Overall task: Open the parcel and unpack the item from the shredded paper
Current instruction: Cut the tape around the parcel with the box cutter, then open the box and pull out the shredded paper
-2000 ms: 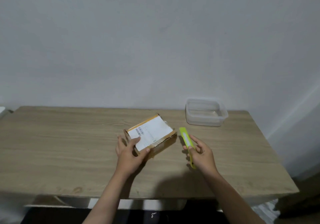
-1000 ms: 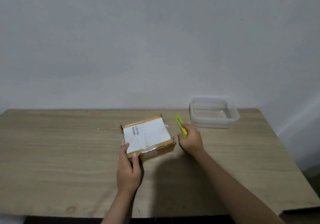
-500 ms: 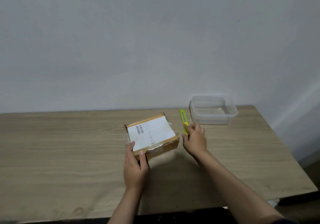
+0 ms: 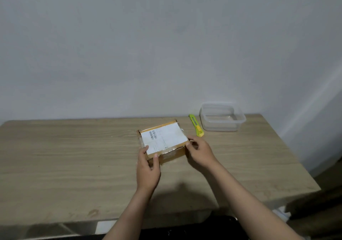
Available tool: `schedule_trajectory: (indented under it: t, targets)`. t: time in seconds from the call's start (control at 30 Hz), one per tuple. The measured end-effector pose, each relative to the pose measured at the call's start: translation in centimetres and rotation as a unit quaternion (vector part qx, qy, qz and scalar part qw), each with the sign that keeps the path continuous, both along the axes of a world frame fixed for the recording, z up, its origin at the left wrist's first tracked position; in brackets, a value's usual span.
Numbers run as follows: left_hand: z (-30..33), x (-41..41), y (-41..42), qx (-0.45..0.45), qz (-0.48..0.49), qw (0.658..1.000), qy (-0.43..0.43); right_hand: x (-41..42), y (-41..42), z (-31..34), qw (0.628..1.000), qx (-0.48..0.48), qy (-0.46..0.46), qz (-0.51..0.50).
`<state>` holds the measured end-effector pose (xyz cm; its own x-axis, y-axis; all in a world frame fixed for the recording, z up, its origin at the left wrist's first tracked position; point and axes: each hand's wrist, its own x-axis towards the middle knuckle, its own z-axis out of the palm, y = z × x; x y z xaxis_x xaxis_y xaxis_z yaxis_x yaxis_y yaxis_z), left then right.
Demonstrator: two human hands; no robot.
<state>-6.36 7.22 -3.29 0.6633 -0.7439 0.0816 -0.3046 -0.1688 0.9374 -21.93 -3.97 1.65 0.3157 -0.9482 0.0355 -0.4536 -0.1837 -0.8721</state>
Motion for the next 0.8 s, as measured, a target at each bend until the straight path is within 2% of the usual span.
schedule_trajectory:
  t: [0.17, 0.43, 0.8]
  targets:
    - [1.0, 1.6, 2.8, 0.0, -0.076, 0.997, -0.003, -0.9, 4.3, 0.3, 0.997, -0.066, 0.033, 0.005]
    - [0.2, 2.7, 7.8, -0.034, -0.124, 0.992, 0.013, -2.5, 10.1, -0.4, 0.995, -0.097, -0.031, 0.005]
    - [-0.3, 3.0, 7.6, -0.024, -0.101, 0.995, 0.004, -0.7, 10.0, 2.0, 0.985, -0.112, -0.131, -0.012]
